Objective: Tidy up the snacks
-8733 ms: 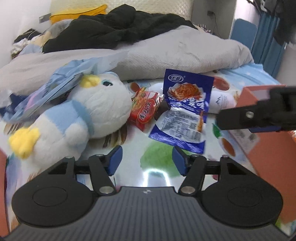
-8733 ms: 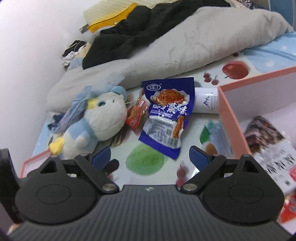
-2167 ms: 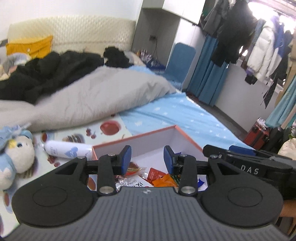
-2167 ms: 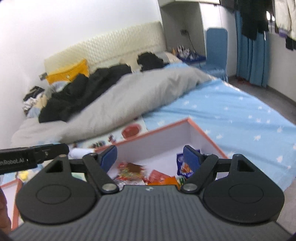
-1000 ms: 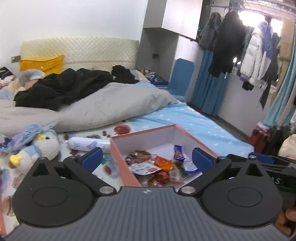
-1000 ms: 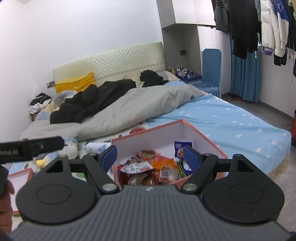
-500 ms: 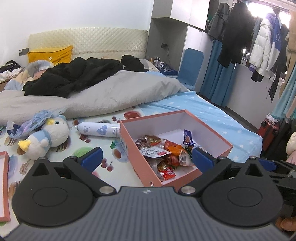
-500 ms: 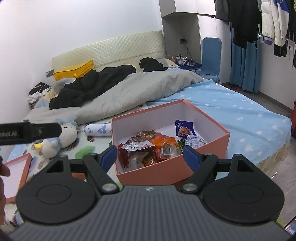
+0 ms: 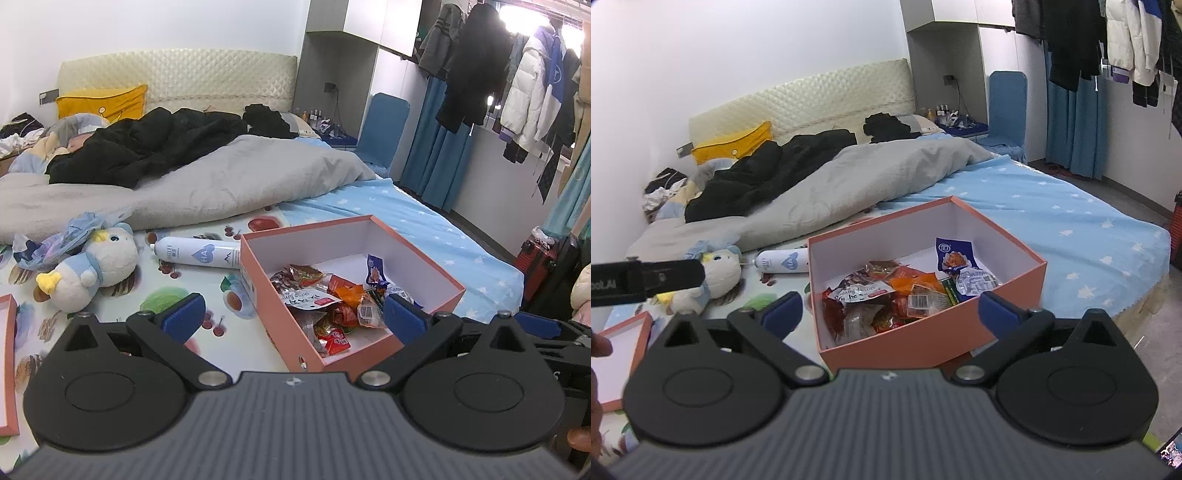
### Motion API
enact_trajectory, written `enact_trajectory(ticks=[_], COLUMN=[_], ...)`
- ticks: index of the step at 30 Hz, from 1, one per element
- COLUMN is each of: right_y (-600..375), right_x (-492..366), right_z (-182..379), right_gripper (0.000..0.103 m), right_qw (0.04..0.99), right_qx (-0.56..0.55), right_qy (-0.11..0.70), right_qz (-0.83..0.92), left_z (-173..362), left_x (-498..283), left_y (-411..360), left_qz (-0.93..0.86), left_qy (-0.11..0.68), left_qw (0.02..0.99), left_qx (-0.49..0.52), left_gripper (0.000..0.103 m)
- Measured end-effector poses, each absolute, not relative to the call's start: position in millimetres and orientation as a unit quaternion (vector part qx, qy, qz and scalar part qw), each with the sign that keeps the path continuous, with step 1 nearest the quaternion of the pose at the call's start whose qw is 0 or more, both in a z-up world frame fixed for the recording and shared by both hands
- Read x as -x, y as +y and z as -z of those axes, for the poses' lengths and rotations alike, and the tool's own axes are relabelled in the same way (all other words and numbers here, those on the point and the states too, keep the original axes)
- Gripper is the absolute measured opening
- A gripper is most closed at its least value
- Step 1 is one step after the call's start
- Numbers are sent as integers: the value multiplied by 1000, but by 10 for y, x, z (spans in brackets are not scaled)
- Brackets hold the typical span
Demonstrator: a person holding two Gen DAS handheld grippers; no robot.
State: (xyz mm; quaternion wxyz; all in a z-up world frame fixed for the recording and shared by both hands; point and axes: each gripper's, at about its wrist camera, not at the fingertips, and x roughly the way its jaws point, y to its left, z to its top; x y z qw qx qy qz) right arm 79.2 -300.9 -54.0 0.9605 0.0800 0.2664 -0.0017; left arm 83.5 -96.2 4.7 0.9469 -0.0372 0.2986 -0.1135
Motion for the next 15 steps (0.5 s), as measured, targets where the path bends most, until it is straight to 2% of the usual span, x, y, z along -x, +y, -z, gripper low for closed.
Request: enact_trajectory(ticks=[15], right_y=[-3010], right_x=[-779], right_z=[540], right_gripper=[103], right_qw=[961], right_qx=[-83], right_qy=[265], right_qz=[8], left_z=[-40], left_x=[-816], left_y=[-952], left_qz=[105], left_qy=[299], left_qw=[947], left_qx=[44], left_gripper=[103])
